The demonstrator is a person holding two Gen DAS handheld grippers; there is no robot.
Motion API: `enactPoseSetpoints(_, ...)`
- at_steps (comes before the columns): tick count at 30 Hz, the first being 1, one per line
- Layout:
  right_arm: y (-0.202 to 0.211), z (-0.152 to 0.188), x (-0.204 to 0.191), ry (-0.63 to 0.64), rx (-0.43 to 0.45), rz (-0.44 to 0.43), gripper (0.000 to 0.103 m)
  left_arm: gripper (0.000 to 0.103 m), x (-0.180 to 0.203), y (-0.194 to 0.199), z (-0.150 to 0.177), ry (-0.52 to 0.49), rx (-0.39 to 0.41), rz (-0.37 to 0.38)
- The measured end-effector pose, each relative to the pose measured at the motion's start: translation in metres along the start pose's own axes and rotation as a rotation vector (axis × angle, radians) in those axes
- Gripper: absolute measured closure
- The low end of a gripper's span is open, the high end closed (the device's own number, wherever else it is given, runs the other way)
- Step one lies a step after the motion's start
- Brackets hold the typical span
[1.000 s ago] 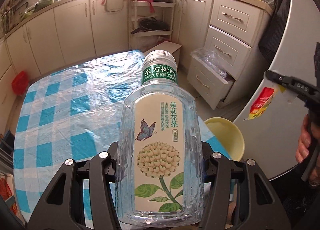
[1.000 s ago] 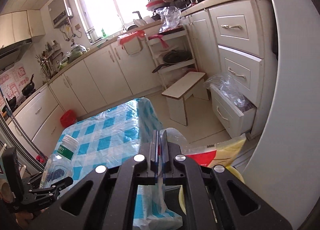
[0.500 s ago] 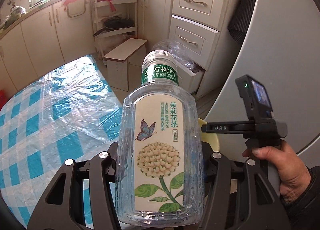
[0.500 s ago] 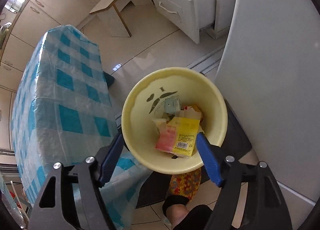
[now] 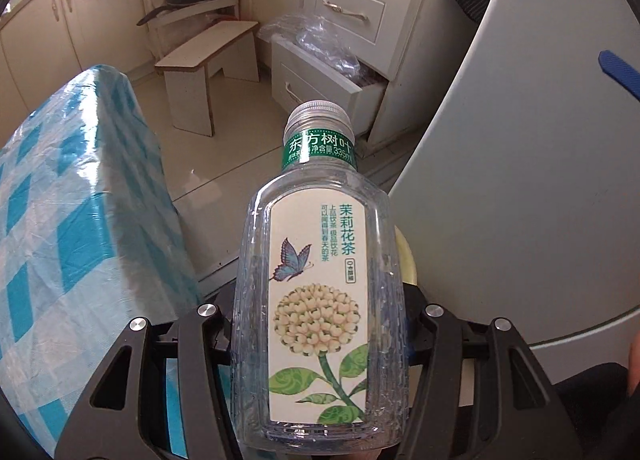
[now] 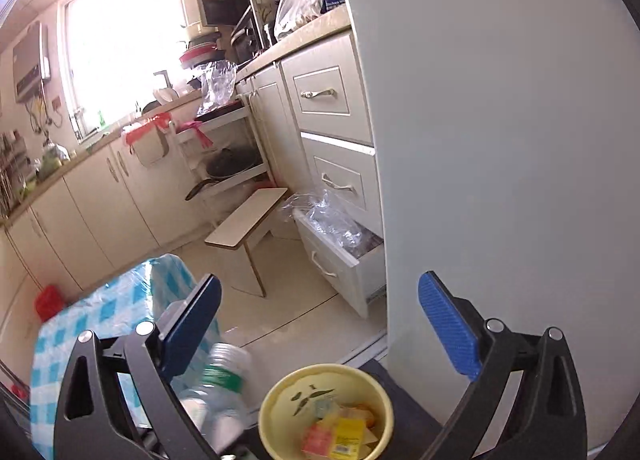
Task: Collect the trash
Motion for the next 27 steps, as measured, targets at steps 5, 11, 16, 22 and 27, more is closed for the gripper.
enactPoseSetpoints(5,-0.004,-0.002,0.007,-0.041,-0.014,-0.027,0.008,0.045,0.011,-0.028,0.001,-0.015,-0.073,-0.015)
enactPoseSetpoints(11,0.001,-0.008,0.001,-0.046,-0.007,-0.025,0.008,0.031,0.008,-0.017,0.0,-0.014,-0.048,-0.038)
enactPoseSetpoints(16,0.013,-0.015,0.001,-0.041,0.052,-0.008,0.008,0.025,-0.01,0.033,0.008,0.0,0.032,-0.095)
enactPoseSetpoints(22,0.033,-0.013,-0.018,0.034,0.081,0.01,0.008,0.015,-0.053,0.126,0.039,0.036,0.161,-0.203)
enactPoseSetpoints(27,0.064,0.031,-0.045,0.113,0.049,0.0,0.007,0.009,-0.086,0.199,0.067,0.08,0.248,-0.261)
Point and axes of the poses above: each gripper's, at about its wrist camera, not at the fingertips, and y roughly against the way its jaws point, x to its right, z to its underside, the point moved 9 cm from there along -y, roughly the way its jaws point
